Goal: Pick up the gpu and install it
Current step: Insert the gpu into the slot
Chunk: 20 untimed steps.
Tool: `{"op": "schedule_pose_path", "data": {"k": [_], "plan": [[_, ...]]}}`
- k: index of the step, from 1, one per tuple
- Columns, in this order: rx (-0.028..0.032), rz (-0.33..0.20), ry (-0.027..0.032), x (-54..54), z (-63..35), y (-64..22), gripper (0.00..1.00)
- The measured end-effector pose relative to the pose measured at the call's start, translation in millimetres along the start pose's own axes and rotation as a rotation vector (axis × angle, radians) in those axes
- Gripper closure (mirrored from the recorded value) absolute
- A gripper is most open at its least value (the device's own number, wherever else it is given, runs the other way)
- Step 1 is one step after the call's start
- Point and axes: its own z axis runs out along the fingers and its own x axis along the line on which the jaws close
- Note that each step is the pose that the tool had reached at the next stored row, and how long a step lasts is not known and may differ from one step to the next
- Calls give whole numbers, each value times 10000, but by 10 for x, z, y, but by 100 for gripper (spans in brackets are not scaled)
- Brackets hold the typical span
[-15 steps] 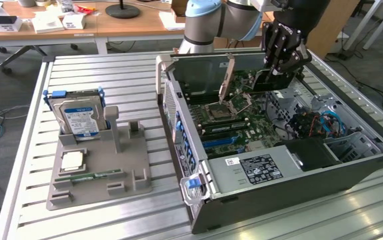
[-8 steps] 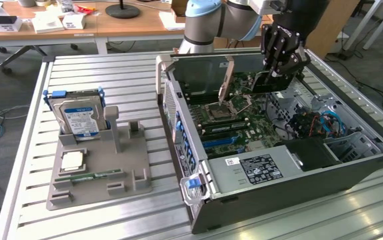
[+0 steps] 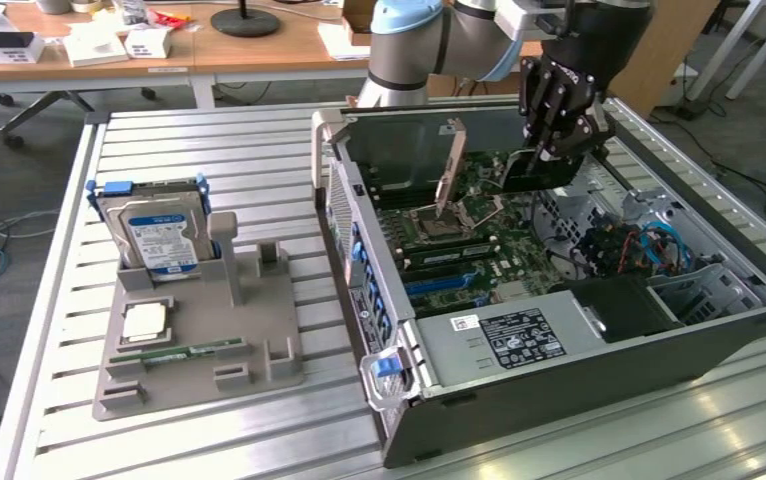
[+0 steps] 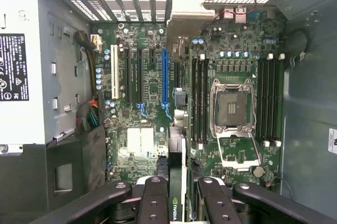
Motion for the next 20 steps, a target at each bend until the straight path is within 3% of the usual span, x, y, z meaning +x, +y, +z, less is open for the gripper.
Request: {"op": "schedule_pose_path", "data": {"k": [20], "plan": [[1,0,-6,3,75,2,74]]}}
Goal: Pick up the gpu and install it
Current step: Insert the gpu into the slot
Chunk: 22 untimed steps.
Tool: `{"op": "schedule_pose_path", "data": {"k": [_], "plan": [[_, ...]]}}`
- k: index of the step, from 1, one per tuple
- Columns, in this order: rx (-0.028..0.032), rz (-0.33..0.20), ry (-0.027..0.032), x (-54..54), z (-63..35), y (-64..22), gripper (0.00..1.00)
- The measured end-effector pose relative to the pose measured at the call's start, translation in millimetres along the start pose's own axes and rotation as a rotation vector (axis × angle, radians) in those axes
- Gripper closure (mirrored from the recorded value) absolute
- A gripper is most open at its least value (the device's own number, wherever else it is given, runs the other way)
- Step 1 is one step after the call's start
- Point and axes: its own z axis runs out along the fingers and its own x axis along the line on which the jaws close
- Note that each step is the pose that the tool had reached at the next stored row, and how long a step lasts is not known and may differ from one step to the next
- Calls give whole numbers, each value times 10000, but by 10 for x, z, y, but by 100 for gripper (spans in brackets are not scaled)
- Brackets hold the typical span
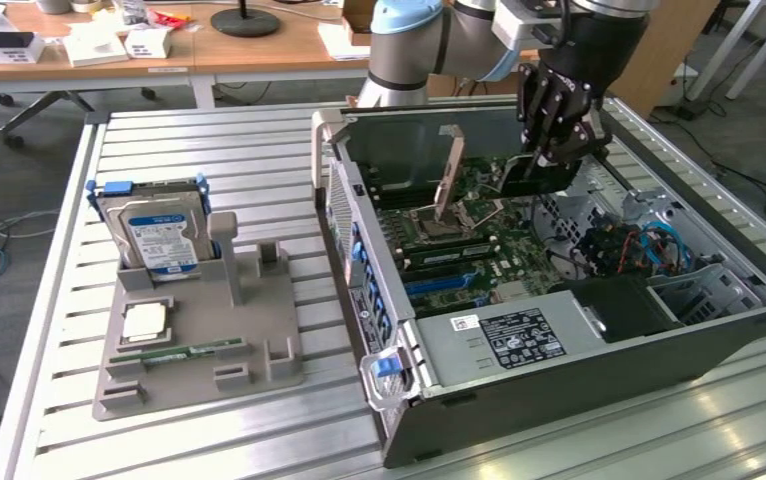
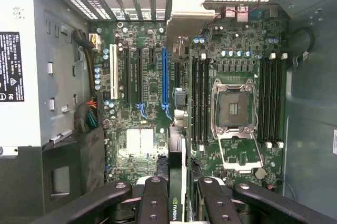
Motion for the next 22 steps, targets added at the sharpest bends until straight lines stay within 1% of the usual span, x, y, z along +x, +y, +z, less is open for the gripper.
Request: {"op": "schedule_pose_path", "data": {"k": [13,22], "plan": [[-1,0,4,2,30,2,74],[-1,0,5,5,118,3,74]]}}
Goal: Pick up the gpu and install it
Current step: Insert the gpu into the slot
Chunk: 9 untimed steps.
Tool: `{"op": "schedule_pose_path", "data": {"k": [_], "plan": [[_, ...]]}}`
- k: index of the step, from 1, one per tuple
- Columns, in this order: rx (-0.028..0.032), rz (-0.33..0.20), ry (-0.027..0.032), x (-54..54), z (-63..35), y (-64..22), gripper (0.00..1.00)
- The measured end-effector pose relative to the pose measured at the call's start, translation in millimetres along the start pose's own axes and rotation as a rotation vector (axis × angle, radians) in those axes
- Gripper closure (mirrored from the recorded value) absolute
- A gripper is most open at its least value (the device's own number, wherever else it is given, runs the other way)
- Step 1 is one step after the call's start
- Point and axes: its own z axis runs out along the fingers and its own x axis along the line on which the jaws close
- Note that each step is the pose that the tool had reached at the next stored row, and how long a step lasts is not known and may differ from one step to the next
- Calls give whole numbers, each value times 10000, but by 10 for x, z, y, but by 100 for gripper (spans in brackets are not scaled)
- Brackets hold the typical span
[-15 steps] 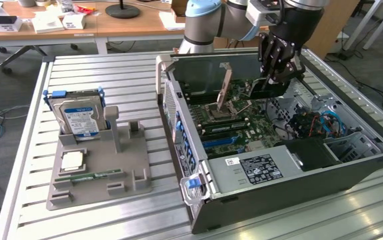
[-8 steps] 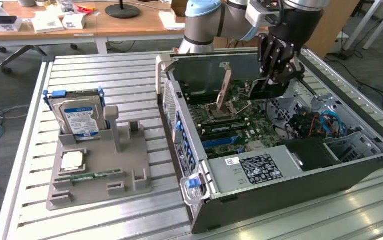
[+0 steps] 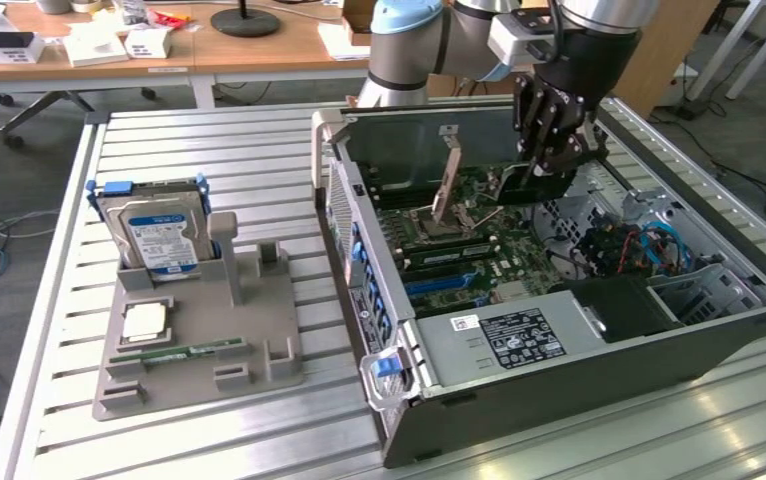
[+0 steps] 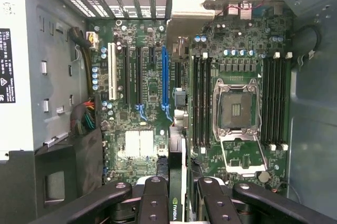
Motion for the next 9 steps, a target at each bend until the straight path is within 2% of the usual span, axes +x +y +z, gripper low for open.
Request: {"op": "schedule_pose_path", "data": {"k": [9], "plan": [[0,0,-2,1,29,0,74]]}}
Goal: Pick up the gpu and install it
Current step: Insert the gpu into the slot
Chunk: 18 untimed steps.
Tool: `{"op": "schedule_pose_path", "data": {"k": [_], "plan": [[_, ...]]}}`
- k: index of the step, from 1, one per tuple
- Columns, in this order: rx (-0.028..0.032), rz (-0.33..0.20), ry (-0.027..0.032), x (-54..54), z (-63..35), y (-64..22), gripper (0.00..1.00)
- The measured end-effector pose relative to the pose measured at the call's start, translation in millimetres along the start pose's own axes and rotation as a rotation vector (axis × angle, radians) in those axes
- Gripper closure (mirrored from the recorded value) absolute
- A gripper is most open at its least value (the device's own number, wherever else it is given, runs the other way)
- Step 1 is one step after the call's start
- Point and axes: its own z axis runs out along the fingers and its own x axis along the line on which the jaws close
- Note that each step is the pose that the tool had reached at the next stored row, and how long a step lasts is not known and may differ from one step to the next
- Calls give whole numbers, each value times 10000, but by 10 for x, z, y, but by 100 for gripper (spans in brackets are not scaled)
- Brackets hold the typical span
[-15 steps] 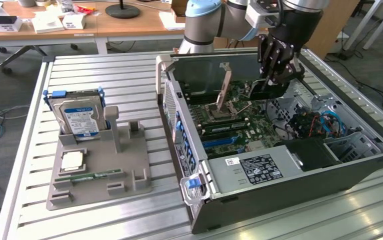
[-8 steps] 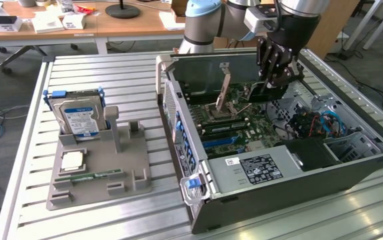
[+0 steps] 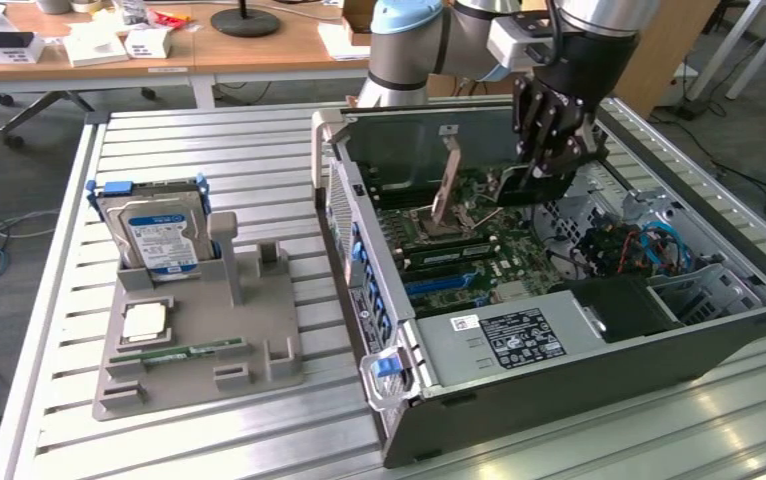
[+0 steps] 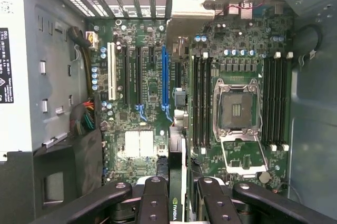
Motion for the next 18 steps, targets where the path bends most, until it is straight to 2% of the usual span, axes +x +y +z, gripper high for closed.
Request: {"op": "schedule_pose_path", "data": {"k": [8,18], "plan": [[-1,0,1,3,80,1,74],[3,0,1,4,90,14,74]]}}
